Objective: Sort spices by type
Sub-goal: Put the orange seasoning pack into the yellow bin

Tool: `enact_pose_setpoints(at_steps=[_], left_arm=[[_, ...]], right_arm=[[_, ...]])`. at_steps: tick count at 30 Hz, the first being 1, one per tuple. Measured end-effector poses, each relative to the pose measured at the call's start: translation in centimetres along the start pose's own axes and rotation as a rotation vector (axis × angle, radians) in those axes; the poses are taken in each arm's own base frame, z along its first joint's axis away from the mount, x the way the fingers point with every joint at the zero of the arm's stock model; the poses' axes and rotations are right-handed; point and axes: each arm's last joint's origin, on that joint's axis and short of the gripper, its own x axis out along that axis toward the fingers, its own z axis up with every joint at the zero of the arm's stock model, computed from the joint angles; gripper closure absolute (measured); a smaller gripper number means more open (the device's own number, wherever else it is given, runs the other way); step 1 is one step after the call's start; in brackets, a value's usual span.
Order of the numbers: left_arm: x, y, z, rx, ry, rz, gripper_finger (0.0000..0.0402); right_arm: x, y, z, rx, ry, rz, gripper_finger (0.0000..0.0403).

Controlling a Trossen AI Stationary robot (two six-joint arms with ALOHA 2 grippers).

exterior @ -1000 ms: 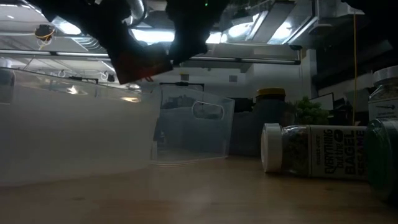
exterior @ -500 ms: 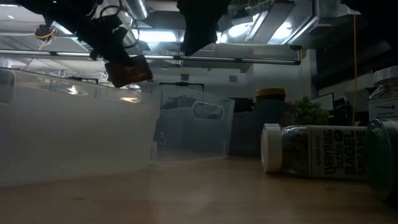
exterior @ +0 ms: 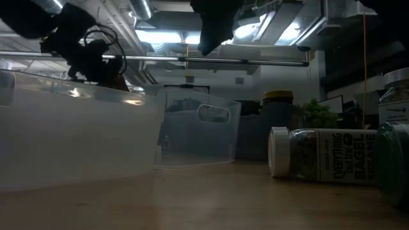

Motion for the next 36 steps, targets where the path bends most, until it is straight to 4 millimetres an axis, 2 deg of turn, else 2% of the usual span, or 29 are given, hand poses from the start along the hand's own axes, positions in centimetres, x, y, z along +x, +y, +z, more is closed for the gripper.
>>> enact_pose_setpoints(at_steps=[4, 6, 11, 18, 24, 36], left_arm=[[0.0, -0.3, -1.1, -0.056, -0.171, -0.005, 0.0401], [-0.1, -0.4, -1.8, -0.071, -0.197, -0.011, 0.0401], [-0.3, -0.8, -3.4, -0.048, -0.163, -0.034, 0.0401], [-0.4, -0.9, -4.5, -0.053, -0.143, -0.034, 0.0401], [-0.4, -1.1, -6.7, -0.096, -0.120, -0.042, 0.0401], [0.5, -1.7, -8.4, -0.134, -0.060, -0.026, 0.0401]], right_arm=[[-1.2, -0.2, 0.1, 0.006, -0.033, -0.009, 0.0209], [-1.6, -0.2, 0.1, 0.007, -0.040, -0.009, 0.0210], [-1.7, -0.2, 0.1, 0.007, -0.049, -0.009, 0.0209], [-1.8, -0.2, 0.3, 0.006, -0.073, -0.009, 0.0209], [-1.8, -0.1, 0.4, 0.000, -0.084, 0.022, 0.0209], [-1.9, 0.0, 0.9, -0.001, -0.129, 0.065, 0.0210]])
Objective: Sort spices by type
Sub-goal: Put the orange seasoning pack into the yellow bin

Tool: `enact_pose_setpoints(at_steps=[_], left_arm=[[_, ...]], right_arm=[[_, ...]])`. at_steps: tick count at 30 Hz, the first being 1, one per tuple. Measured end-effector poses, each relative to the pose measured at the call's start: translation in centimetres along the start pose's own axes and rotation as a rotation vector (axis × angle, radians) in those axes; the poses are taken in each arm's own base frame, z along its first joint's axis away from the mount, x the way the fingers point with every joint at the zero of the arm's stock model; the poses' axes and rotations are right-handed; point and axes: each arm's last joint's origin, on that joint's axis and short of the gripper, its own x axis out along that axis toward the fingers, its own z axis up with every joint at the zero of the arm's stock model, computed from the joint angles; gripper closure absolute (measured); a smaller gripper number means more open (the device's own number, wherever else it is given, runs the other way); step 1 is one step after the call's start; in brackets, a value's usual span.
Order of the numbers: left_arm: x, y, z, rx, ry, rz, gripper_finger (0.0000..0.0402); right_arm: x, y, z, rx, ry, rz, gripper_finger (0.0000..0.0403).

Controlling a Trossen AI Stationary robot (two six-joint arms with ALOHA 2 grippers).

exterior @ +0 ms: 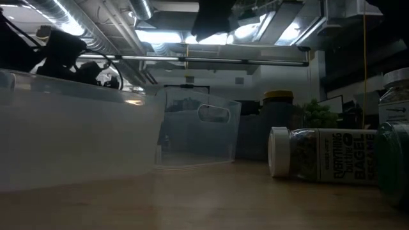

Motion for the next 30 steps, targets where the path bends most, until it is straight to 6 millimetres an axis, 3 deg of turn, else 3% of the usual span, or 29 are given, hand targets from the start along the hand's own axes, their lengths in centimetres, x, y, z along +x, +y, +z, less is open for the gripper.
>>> enact_pose_setpoints(at_steps=[13, 21, 30], left_arm=[[1.5, -0.5, -1.0, 0.001, 0.018, 0.004, 0.0389], [2.2, -0.7, -1.4, 0.019, 0.056, 0.008, 0.0328], [1.8, -0.6, -0.4, -0.003, 0.004, 0.001, 0.0275]], right_arm=[[0.0, 0.6, 0.0, -0.013, -0.001, 0.012, 0.0210], [-0.1, 1.2, 0.0, -0.025, 0.000, 0.022, 0.0210], [0.0, 1.1, 0.0, -0.024, 0.000, 0.021, 0.0209]])
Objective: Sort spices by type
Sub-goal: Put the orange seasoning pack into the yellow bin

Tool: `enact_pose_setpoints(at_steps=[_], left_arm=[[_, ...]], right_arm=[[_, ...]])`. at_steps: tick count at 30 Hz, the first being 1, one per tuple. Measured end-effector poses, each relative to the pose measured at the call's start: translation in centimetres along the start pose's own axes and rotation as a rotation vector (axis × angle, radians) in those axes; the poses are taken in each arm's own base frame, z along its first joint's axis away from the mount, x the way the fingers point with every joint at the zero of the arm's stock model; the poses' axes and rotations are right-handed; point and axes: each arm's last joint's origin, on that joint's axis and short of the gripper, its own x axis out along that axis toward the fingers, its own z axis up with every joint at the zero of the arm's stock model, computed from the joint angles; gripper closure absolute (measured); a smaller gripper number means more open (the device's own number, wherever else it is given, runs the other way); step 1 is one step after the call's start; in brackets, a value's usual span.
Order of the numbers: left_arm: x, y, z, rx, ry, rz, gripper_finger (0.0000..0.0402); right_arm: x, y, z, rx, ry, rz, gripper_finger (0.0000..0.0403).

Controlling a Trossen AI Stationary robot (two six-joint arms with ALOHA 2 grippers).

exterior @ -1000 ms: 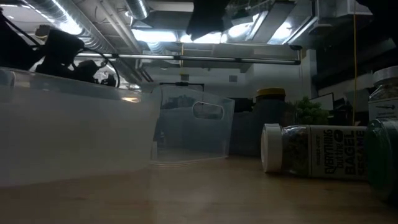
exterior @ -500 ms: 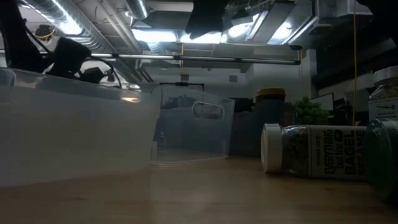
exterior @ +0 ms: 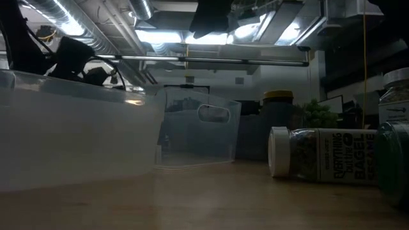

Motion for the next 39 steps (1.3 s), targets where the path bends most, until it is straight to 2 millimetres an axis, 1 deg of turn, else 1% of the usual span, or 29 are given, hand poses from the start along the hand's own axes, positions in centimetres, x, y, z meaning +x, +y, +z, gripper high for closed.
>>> enact_pose_setpoints(at_steps=[12, 16, 18, 21, 25, 29, 31, 33, 39], left_arm=[[-1.4, 0.3, 2.1, -0.037, -0.096, -0.013, 0.0270], [-2.2, 0.3, 3.1, -0.057, -0.149, -0.031, 0.0270], [-2.8, 0.1, 3.7, -0.070, -0.187, -0.071, 0.0270], [-3.8, -0.5, 4.6, -0.085, -0.253, -0.207, 0.0270], [-5.4, -1.5, 5.6, -0.080, -0.321, -0.472, 0.0270], [-7.2, -2.7, 5.9, -0.013, -0.349, -0.781, 0.0270], [-8.0, -3.2, 5.9, 0.018, -0.358, -0.897, 0.0270], [-8.8, -3.6, 5.9, 0.032, -0.367, -0.962, 0.0270], [-10.5, -4.4, 6.0, 0.070, -0.426, -1.084, 0.0270]], right_arm=[[0.0, 0.0, 0.0, 0.000, 0.000, 0.000, 0.0210], [0.0, 0.0, 0.0, 0.000, 0.001, 0.000, 0.0210], [0.0, 0.0, 0.0, 0.000, 0.001, 0.000, 0.0210], [0.0, 0.0, -0.1, 0.000, 0.007, 0.000, 0.0210], [0.0, 0.0, -0.3, -0.001, 0.032, 0.001, 0.0210], [0.0, 0.0, -0.4, -0.001, 0.043, 0.002, 0.0210], [0.0, 0.0, -0.4, -0.001, 0.044, 0.002, 0.0210], [0.0, 0.0, -0.4, -0.001, 0.044, 0.002, 0.0210], [0.0, 0.0, -0.4, 0.000, 0.045, 0.001, 0.0210]])
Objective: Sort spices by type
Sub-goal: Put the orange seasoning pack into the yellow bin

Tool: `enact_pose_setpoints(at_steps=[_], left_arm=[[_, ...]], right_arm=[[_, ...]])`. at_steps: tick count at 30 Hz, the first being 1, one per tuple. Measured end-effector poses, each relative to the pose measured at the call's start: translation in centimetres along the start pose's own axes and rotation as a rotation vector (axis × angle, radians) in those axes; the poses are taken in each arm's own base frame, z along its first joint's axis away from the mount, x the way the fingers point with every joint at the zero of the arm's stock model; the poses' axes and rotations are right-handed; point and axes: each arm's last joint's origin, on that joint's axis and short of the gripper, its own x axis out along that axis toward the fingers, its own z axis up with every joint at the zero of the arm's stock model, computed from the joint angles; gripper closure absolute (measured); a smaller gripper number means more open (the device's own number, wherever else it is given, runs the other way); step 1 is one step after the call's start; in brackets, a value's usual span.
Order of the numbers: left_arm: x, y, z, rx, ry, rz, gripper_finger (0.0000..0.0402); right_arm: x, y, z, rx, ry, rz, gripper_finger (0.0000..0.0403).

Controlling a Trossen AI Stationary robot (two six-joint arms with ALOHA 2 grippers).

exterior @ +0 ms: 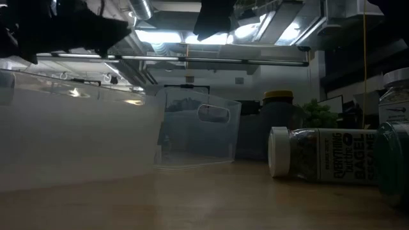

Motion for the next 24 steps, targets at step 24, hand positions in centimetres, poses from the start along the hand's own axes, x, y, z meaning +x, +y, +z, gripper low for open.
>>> enact_pose_setpoints(at_steps=[24], left_arm=[[2.0, -5.0, 6.3, -0.251, 0.876, -0.229, 0.0270]], right_arm=[[-0.1, 0.0, -1.1, 0.022, 0.119, 0.003, 0.0210]])
